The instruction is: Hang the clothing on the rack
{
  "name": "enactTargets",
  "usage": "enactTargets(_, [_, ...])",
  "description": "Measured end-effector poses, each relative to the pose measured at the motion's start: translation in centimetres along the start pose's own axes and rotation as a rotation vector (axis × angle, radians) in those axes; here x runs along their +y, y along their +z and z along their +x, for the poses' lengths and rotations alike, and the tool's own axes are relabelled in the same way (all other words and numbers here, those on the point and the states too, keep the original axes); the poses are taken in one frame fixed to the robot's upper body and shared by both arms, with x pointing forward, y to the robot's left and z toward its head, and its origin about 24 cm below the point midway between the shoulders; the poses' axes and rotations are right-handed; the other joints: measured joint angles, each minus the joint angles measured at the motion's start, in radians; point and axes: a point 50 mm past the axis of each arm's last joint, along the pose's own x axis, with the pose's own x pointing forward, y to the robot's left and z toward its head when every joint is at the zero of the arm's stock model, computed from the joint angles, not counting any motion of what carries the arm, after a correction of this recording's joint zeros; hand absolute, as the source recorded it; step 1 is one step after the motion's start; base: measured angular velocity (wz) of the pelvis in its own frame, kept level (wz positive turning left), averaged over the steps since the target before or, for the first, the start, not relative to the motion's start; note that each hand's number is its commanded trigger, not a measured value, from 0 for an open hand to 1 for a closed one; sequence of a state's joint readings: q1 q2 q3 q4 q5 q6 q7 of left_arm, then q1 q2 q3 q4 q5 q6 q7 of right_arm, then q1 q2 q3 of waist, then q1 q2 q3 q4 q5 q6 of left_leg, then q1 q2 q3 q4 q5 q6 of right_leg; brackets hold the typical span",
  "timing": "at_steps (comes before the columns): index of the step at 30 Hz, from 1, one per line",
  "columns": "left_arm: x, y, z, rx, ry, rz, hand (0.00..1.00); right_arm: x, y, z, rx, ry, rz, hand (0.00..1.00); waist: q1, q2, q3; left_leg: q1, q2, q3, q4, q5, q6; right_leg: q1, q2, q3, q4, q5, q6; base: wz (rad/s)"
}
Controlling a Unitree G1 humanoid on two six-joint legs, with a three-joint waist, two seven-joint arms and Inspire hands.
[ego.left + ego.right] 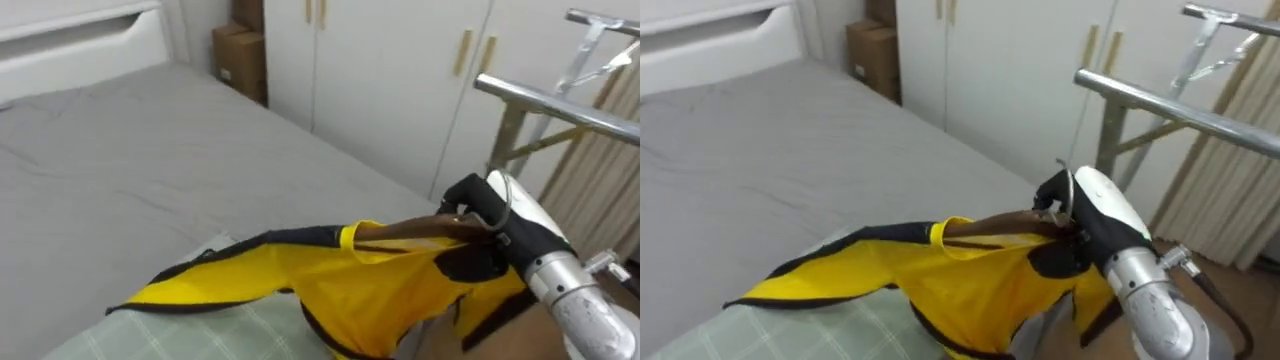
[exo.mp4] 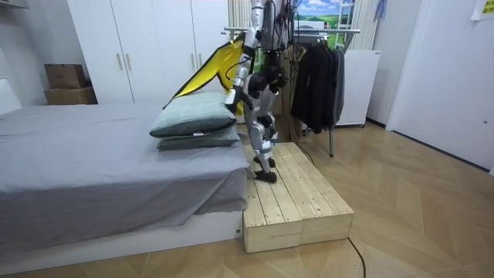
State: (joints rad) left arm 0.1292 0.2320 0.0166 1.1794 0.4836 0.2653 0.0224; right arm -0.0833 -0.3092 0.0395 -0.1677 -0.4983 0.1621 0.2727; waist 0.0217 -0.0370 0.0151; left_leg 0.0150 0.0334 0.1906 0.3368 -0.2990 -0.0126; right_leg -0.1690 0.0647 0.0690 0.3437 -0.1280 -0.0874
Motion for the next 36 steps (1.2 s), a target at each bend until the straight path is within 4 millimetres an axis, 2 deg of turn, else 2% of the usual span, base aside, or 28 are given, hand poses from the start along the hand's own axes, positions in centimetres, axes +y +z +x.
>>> enactTargets(1, [-0.3, 0.0, 0.0, 0.008, -0.014, -0.002, 0.0, 0.2, 0.2, 0.1, -0.004, 0.011, -0.003, 1.0, 0.007, 0.008, -0.0016, -0.029, -0.013, -0.031, -0.017, 0.002, 0.002, -0.011, 0.018, 0.055, -0.001, 0.018, 0.006, -1.19])
enactTargets(2, [-0.6, 0.0, -0.1, 0.016, -0.027, -0.004, 0.0, 0.5, 0.4, 0.1, -0.012, 0.02, -0.007, 1.0, 0.009, 0.02, -0.0042, -0.057, -0.01, -0.049, -0.012, 0.021, -0.002, -0.026, 0.042, 0.094, 0.001, 0.031, 0.01, -1.15])
enactTargets(3, [-0.7, -0.1, -0.1, 0.021, -0.032, -0.005, 0.0, 0.5, 0.4, 0.2, -0.012, 0.022, -0.012, 1.0, 0.006, 0.025, -0.0065, -0.063, -0.008, -0.057, -0.006, 0.03, 0.007, -0.03, 0.053, 0.108, 0.003, 0.038, 0.013, -1.05])
enactTargets(4, [-0.7, -0.1, -0.1, 0.028, -0.032, -0.012, 0.0, 0.6, 0.4, 0.2, -0.011, 0.02, -0.017, 1.0, -0.002, 0.023, -0.0075, -0.068, -0.006, -0.049, -0.002, 0.047, 0.022, -0.039, 0.068, 0.127, 0.001, 0.053, 0.018, -0.8])
enactTargets(5, [-0.6, -0.2, -0.1, 0.035, -0.032, -0.019, 0.0, 0.6, 0.5, 0.2, -0.012, 0.015, -0.016, 1.0, -0.016, 0.017, -0.0086, -0.072, 0.003, -0.016, 0.001, 0.051, 0.026, -0.044, 0.068, 0.125, -0.003, 0.064, 0.023, -0.7])
enactTargets(7, [-0.8, -0.1, -0.1, 0.036, -0.035, -0.022, 0.0, 0.3, 0.4, 0.2, -0.01, 0.0, -0.014, 1.0, -0.03, 0.011, -0.0087, -0.07, 0.013, 0.021, 0.001, 0.05, 0.027, -0.045, 0.07, 0.136, -0.024, 0.081, 0.033, -0.44])
enactTargets(8, [-0.7, -0.1, -0.1, 0.035, -0.033, -0.022, 0.0, 0.2, 0.4, 0.2, -0.013, -0.013, -0.01, 1.0, -0.048, 0.007, -0.0068, -0.072, 0.012, 0.028, 0.0, 0.052, 0.03, -0.048, 0.08, 0.167, -0.042, 0.09, 0.044, -0.31])
enactTargets(10, [-0.7, -0.1, -0.1, 0.04, -0.033, -0.022, 0.0, -0.1, 0.6, 0.4, -0.02, -0.023, -0.013, 1.0, -0.056, 0.004, -0.0059, -0.076, 0.013, 0.046, -0.007, 0.054, 0.032, -0.045, 0.094, 0.207, -0.073, 0.105, 0.06, -0.34])
enactTargets(12, [-0.7, -0.2, -0.1, 0.054, -0.034, -0.022, 0.0, -0.2, 0.7, 0.4, -0.023, -0.03, -0.017, 1.0, -0.072, -0.003, -0.0058, -0.082, 0.022, 0.061, -0.008, 0.054, 0.032, -0.042, 0.095, 0.216, -0.092, 0.128, 0.068, -0.27])
enactTargets(15, [-0.8, -0.4, -0.1, 0.07, -0.036, -0.02, 0.0, -0.3, 0.6, 0.4, -0.004, -0.039, -0.005, 1.0, -0.098, -0.018, -0.0014, -0.082, 0.013, 0.077, -0.009, 0.057, 0.042, -0.047, 0.098, 0.239, -0.096, 0.137, 0.079, -0.15])
enactTargets(17, [-0.9, -0.5, -0.1, 0.079, -0.038, -0.021, 0.0, 0.1, 0.7, 0.5, 0.0, -0.039, 0.016, 1.0, -0.098, -0.022, -0.0023, -0.08, 0.024, 0.111, -0.033, 0.068, 0.049, -0.042, 0.111, 0.267, -0.148, 0.164, 0.121, -0.47])
enactTargets(18, [-0.9, -0.5, -0.1, 0.082, -0.037, -0.022, 0.0, 0.3, 0.8, 0.5, -0.004, -0.039, 0.035, 1.0, -0.082, -0.016, 0.001, -0.08, 0.058, 0.157, -0.05, 0.076, 0.047, -0.053, 0.091, 0.21, -0.142, 0.151, 0.107, -0.8])
enactTargets(19, [-1.1, -0.5, -0.1, 0.085, -0.043, -0.021, 0.0, 0.5, 0.7, 0.4, 0.002, -0.036, 0.043, 1.0, -0.068, -0.016, 0.008, -0.069, 0.078, 0.208, -0.054, 0.073, 0.041, -0.082, 0.034, 0.031, -0.01, 0.088, 0.075, -0.76])
enactTargets(20, [-1.4, -0.8, -0.1, 0.097, -0.053, -0.019, 0.0, 0.7, 0.2, 0.1, 0.022, -0.034, 0.047, 1.0, -0.062, -0.017, 0.0075, -0.042, 0.078, 0.248, -0.067, 0.071, 0.034, -0.073, -0.046, -0.049, 0.092, 0.019, 0.085, -0.51])
enactTargets(21, [-1.5, -0.8, -0.1, 0.101, -0.057, -0.018, 0.0, 0.6, 0.0, 0.0, 0.029, -0.035, 0.048, 1.0, -0.051, -0.027, 0.0075, -0.027, 0.079, 0.276, -0.07, 0.069, 0.026, -0.069, -0.08, -0.065, 0.121, -0.011, 0.101, -0.46])
enactTargets(22, [-1.6, -1.2, -0.1, 0.111, -0.06, -0.019, 0.0, 0.6, 0.0, 0.0, 0.03, -0.043, 0.058, 1.0, -0.034, -0.039, 0.0089, -0.021, 0.075, 0.303, -0.039, 0.053, 0.006, -0.062, -0.111, -0.066, 0.109, -0.043, 0.136, -0.57])
enactTargets(23, [-1.8, -1.5, -0.2, 0.12, -0.067, -0.034, 0.0, 0.6, 0.0, 0.0, 0.024, -0.048, 0.084, 1.0, -0.033, -0.039, 0.0096, -0.03, 0.077, 0.304, -0.005, 0.04, -0.005, -0.051, -0.087, -0.044, 0.078, -0.056, 0.12, -0.6])
enactTargets(24, [-1.9, -1.7, -0.2, 0.127, -0.071, -0.05, 0.0, 0.7, 0.0, 0.0, 0.022, -0.047, 0.096, 1.0, -0.032, -0.035, 0.0089, -0.032, 0.082, 0.298, -0.002, 0.038, -0.007, -0.047, -0.07, -0.026, 0.061, -0.05, 0.111, -0.69])
enactTargets(25, [-2.0, -2.2, -0.2, 0.143, -0.076, -0.076, 0.0, 0.8, 0.0, 0.0, 0.02, -0.042, 0.112, 1.0, -0.025, -0.031, 0.0084, -0.031, 0.087, 0.272, -0.012, 0.036, -0.011, -0.042, -0.044, -0.005, 0.025, -0.025, 0.09, -0.77])
enactTargets(26, [-2.1, -2.7, -0.2, 0.159, -0.08, -0.094, 0.0, 0.8, -0.3, -0.2, 0.024, -0.04, 0.136, 1.0, -0.027, -0.031, 0.0074, -0.025, 0.096, 0.275, -0.027, 0.039, -0.019, -0.026, -0.031, -0.007, -0.013, -0.002, 0.077, -0.68])
enactTargets(29, [-2.7, -3.7, -0.3, 0.183, -0.091, -0.093, 0.0, 0.3, -1.5, -0.9, 0.058, -0.058, 0.196, 1.0, -0.046, -0.034, 0.0053, 0.002, 0.094, 0.273, -0.067, 0.051, -0.032, -0.003, -0.021, -0.003, -0.054, 0.013, 0.076, -0.12])
enactTargets(33, [-2.6, -4.0, -0.3, 0.192, -0.092, -0.116, 0.0, -0.8, -2.1, -1.2, 0.071, -0.1, 0.219, 1.0, -0.049, -0.04, 0.002, 0.008, 0.093, 0.274, -0.08, 0.053, -0.035, -0.004, -0.011, 0.012, -0.057, 0.013, 0.076, -0.07])
enactTargets(36, [-2.6, -4.1, -0.3, 0.197, -0.092, -0.122, 0.0, -1.7, -2.4, -1.5, 0.078, -0.125, 0.2, 1.0, -0.052, -0.042, 0.0006, 0.009, 0.09, 0.242, -0.083, 0.053, -0.036, 0.01, -0.01, 0.01, -0.069, 0.014, 0.074, 0.02])
